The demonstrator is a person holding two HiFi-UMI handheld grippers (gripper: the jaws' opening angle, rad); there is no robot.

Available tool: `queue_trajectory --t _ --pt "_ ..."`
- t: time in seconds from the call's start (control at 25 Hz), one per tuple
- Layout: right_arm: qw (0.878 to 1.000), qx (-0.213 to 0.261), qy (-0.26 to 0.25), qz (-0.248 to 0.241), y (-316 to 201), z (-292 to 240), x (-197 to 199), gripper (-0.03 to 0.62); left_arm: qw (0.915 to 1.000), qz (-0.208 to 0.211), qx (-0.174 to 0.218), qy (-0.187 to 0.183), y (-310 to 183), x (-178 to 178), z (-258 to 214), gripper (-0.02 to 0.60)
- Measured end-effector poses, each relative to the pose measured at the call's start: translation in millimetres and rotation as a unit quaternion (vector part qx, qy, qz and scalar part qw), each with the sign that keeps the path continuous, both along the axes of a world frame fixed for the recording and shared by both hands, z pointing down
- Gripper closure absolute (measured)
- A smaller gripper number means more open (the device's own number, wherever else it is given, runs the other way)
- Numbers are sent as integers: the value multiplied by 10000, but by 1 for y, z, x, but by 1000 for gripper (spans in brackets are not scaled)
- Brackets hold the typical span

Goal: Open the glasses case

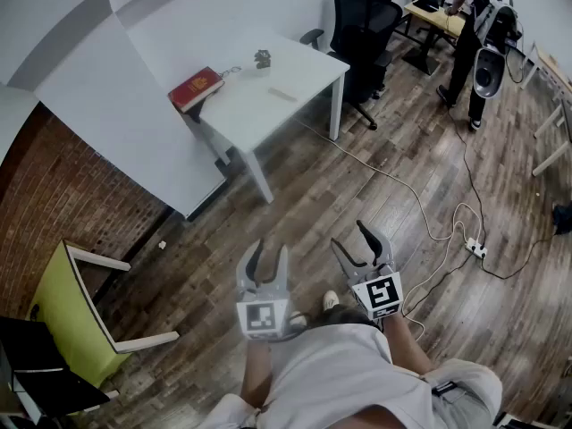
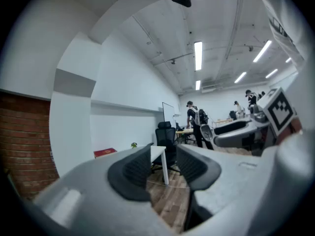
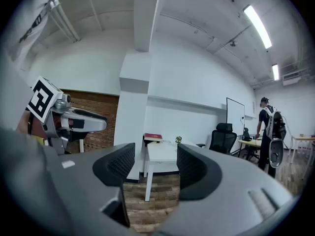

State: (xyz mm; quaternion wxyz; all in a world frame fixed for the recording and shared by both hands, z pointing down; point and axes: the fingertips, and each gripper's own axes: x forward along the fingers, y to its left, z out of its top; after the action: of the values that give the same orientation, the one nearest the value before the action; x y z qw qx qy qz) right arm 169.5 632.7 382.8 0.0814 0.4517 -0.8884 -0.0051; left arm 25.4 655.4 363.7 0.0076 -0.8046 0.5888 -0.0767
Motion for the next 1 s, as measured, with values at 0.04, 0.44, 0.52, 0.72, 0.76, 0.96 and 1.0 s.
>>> queue_trajectory --t 0.04,0.44,0.52,0.72,0.76,0.96,1.0 --pt "10000 40 -30 -69 -6 -2 2 322 10000 -27 39 -41 -5 4 -1 419" --pt "9984 84 -369 -413 -51 -8 15 322 9993 -274 50 -251 -37 23 -5 419" --pt "9983 113 -358 -450 -59 -9 13 322 9992 -312 61 -235 -43 22 -7 419" --pt "9985 95 -274 -473 -77 -7 7 322 9992 -353 44 -188 -63 15 -5 415" --pt "9986 108 -233 -466 -81 -7 6 322 9992 -339 53 -188 -67 14 -4 408" --pt "9992 39 -114 -370 -105 -2 -2 322 9994 -254 44 -212 -93 7 1 399" --pt "9992 50 -78 -377 -110 -2 -4 322 9995 -234 45 -204 -99 6 1 399"
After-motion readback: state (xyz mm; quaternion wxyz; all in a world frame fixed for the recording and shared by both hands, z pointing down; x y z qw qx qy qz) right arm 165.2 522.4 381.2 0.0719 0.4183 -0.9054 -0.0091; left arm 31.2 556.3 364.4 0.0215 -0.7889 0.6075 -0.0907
